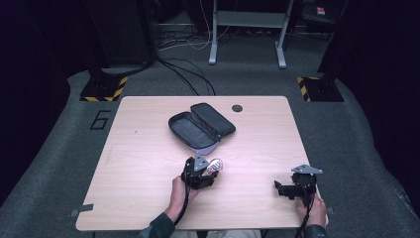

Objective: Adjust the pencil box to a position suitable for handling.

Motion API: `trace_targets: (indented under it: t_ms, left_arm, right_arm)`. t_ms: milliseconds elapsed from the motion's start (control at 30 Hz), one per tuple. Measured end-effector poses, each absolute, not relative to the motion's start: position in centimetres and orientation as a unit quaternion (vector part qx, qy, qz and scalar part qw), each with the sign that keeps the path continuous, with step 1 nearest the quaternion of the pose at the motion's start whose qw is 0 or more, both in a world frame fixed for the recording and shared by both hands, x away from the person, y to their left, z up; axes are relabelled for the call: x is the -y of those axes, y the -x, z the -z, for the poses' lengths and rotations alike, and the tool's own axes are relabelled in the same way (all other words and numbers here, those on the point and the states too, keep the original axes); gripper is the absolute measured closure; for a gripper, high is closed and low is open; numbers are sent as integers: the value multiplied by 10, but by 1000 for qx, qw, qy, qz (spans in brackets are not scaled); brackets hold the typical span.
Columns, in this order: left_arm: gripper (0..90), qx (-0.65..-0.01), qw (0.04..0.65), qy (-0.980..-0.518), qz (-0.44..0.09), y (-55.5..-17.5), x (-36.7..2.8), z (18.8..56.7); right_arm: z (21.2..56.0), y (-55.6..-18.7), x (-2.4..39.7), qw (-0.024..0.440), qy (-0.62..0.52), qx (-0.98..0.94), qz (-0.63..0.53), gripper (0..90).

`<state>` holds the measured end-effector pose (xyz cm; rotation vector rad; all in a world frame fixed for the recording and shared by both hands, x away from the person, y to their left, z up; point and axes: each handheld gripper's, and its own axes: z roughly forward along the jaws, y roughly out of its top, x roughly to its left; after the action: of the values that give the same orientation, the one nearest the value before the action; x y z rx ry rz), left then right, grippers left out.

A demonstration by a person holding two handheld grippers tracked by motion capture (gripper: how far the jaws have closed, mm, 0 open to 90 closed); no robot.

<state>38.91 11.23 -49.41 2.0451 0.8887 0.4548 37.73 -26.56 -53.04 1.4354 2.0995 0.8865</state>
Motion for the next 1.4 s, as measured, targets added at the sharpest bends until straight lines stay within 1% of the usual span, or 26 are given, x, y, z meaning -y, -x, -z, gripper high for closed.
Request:
trace_targets:
  t_ms: [400, 733, 1100, 1400]
  left_arm:
    - [500, -365, 415, -809, -200, -375, -148, 490]
    - [500, -388, 415, -792, -221, -368, -183, 487]
    - [500, -423, 411, -772, -237, -363, -221, 487]
    - [500, -460, 397, -755, -247, -363, -254, 496]
  right_arm:
    - [530, -377, 266, 222, -519, -760, -321, 0]
    - [530, -377, 266, 223, -518, -761, -321, 0]
    - [530, -377, 266, 223, -519, -760, -321, 0]
    - [530, -377, 266, 223, -519, -761, -321, 0]
